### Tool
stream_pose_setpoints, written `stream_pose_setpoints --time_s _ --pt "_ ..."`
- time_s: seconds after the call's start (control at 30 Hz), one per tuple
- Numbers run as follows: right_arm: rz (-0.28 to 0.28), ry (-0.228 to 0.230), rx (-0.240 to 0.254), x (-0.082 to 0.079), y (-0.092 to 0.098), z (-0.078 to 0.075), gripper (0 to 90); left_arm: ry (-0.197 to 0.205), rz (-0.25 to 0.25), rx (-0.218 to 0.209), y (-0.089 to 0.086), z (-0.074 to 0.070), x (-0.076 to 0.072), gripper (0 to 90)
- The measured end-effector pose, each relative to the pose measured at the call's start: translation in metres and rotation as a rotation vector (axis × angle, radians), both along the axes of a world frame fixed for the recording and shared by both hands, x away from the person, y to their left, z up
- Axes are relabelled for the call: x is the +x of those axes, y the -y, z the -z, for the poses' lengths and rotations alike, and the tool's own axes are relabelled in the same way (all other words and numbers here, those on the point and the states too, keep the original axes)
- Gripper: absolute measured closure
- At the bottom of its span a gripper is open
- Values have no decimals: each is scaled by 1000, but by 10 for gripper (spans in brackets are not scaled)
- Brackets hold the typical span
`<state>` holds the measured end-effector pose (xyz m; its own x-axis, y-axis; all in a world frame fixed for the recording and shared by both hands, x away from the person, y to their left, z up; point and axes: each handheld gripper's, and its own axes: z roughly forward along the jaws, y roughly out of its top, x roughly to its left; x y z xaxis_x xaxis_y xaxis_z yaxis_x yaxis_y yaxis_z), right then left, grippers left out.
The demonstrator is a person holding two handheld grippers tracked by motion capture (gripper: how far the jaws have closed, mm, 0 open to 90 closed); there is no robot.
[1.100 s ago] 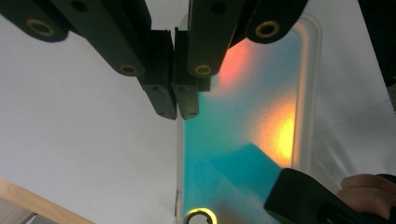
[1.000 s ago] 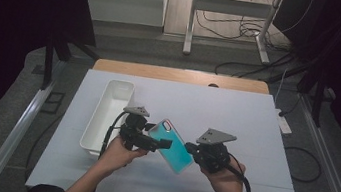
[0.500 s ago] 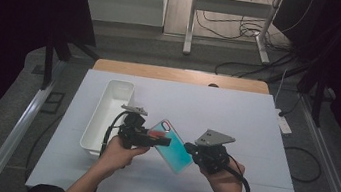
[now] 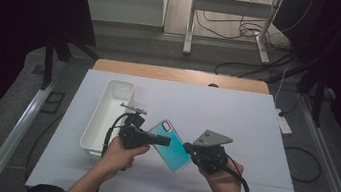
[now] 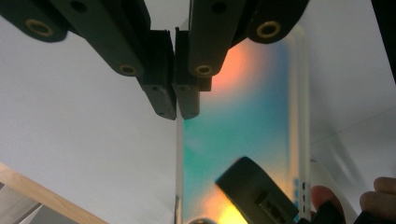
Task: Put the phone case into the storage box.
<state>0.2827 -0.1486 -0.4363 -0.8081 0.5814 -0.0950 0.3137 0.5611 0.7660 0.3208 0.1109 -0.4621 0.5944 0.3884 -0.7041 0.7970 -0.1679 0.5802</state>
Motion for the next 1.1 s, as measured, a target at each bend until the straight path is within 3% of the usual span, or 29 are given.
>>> stream_pose_setpoints --time_s 0.23,0.3,0.4,0.43,0.57,0.7,0.83,0.93,1.0,1.1 --pt "-6 -20 4 2 1 3 852 20 -3 30 1 -2 -1 855" --pt "-4 -29 21 2 2 2 802 42 -11 54 0 -3 -2 856" --pt "-8 -49 36 3 4 0 734 54 -8 57 -2 -4 -2 856" --pt "-10 -71 55 4 8 0 643 69 -10 69 -3 -5 -1 856" --pt "-14 -87 60 5 10 -1 538 83 -10 72 -5 -6 -1 856" --pt "-32 -138 74 10 15 -2 372 106 -2 73 -8 -7 0 855" --pt "-24 -133 84 12 19 -2 216 120 7 85 -9 -7 1 854" --pt "-19 -155 99 13 21 -1 119 128 10 92 -9 -7 1 854" --pt "-54 -179 124 14 22 1 15 139 17 95 -9 -7 0 854" --pt "-90 -182 164 13 23 2 0 151 24 98 -8 -8 0 854"
